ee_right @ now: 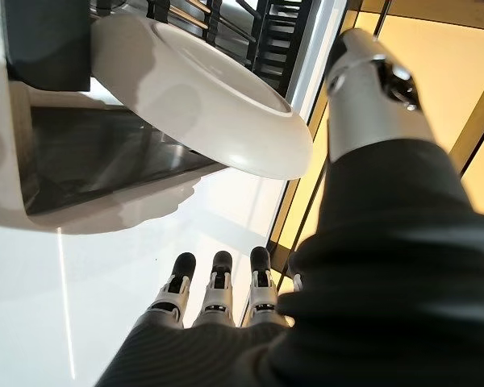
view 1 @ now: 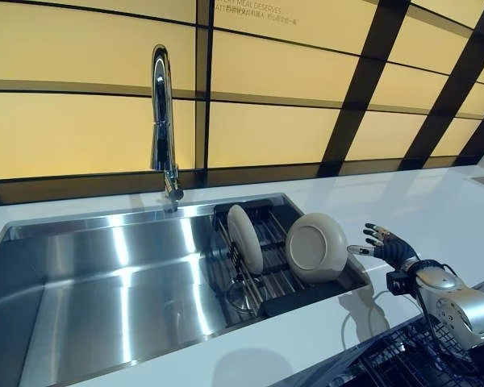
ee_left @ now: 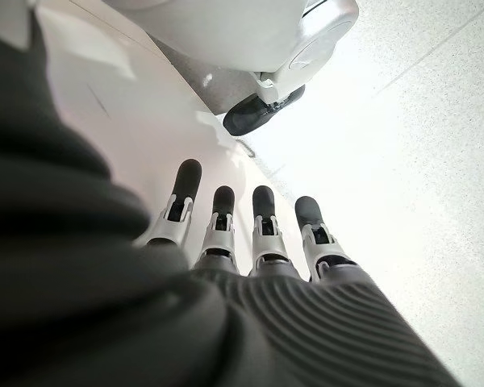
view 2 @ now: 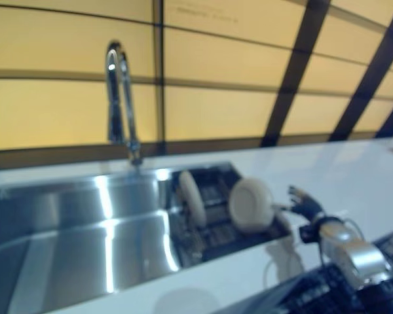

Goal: Take plates into dishwasher

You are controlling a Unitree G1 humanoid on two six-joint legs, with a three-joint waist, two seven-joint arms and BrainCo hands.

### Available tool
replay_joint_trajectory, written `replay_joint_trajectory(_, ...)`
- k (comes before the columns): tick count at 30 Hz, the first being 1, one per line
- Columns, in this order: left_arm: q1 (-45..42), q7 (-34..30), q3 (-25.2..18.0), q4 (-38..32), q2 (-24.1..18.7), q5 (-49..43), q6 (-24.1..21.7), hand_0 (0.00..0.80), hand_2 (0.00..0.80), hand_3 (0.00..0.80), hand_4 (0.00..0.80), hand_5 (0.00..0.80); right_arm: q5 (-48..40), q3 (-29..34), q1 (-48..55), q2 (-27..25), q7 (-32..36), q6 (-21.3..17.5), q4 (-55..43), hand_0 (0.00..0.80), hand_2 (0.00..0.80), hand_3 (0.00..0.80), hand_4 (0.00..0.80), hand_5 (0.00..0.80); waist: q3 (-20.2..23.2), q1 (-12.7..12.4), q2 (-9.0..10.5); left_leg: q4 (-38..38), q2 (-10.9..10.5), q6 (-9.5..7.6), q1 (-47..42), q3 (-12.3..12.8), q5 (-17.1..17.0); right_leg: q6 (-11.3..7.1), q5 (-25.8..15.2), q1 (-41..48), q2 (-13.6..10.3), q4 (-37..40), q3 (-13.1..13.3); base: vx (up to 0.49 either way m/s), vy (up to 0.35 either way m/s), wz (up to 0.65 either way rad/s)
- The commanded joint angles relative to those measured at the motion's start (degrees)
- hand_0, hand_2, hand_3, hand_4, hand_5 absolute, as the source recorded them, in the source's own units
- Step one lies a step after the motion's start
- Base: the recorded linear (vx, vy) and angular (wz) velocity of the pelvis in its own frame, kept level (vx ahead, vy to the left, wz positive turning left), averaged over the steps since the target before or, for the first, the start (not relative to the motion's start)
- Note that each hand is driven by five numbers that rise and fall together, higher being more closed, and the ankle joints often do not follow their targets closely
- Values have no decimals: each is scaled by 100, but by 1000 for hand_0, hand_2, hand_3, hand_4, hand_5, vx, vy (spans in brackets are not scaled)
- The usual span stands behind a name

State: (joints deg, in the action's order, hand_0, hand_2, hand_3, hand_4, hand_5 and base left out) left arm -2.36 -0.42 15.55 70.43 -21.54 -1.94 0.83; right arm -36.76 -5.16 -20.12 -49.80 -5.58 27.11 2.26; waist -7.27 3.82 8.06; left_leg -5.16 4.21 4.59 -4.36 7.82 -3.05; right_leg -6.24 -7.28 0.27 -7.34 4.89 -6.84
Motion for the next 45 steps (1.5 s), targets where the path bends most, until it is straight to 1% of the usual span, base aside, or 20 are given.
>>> replay_joint_trajectory(1,783,68,113,-146,-109,-82,-280,0,0,0,0,0,-156,-1,-366,36,-99,-252,-461,0,0,0,0,0,-109,24,-81,16,-260,-436,-114,317,560,-241,286,71,241,-183,151,0,0,0)
replay_joint_trajectory(8,788,61,94,-103,-128,-111,-260,0,0,0,0,0,-354,-17,-408,95,-146,-337,-574,0,0,0,0,0,-102,13,-58,16,-256,-450,-128,318,571,-256,279,69,239,-199,167,0,0,0)
replay_joint_trajectory(17,812,38,101,-104,-138,-115,-247,0,0,0,0,0,-465,-170,-400,203,-93,-246,-781,0,0,0,0,0,-86,18,-66,16,-271,-460,-133,326,585,-272,267,46,238,-202,190,0,0,0)
replay_joint_trajectory(20,813,25,103,-91,-149,-106,-265,0,0,0,0,0,-417,-250,-396,231,-46,-228,-798,0,0,0,0,0,-88,6,-65,16,-275,-460,-141,343,585,-279,255,46,235,-199,155,0,0,0)
replay_joint_trajectory(27,841,61,145,-62,-118,-105,-266,0,0,0,0,0,-326,-397,-483,338,-170,-133,-713,0,0,0,0,0,-100,-27,-39,16,-274,-469,-134,339,586,-277,253,46,237,-197,130,0,0,0)
replay_joint_trajectory(33,840,50,121,-23,-126,-128,-274,0,0,0,0,0,-410,-327,-506,304,-264,-99,-545,0,0,0,0,0,-92,-37,-22,16,-270,-468,-140,324,588,-278,252,59,240,-198,116,0,0,0)
replay_joint_trajectory(45,831,45,116,-36,-145,-150,-264,0,0,0,0,0,-413,-222,-520,305,-407,-219,-373,0,0,0,0,0,-108,-71,-14,16,-267,-467,-133,284,586,-276,265,71,228,-207,83,0,0,0)
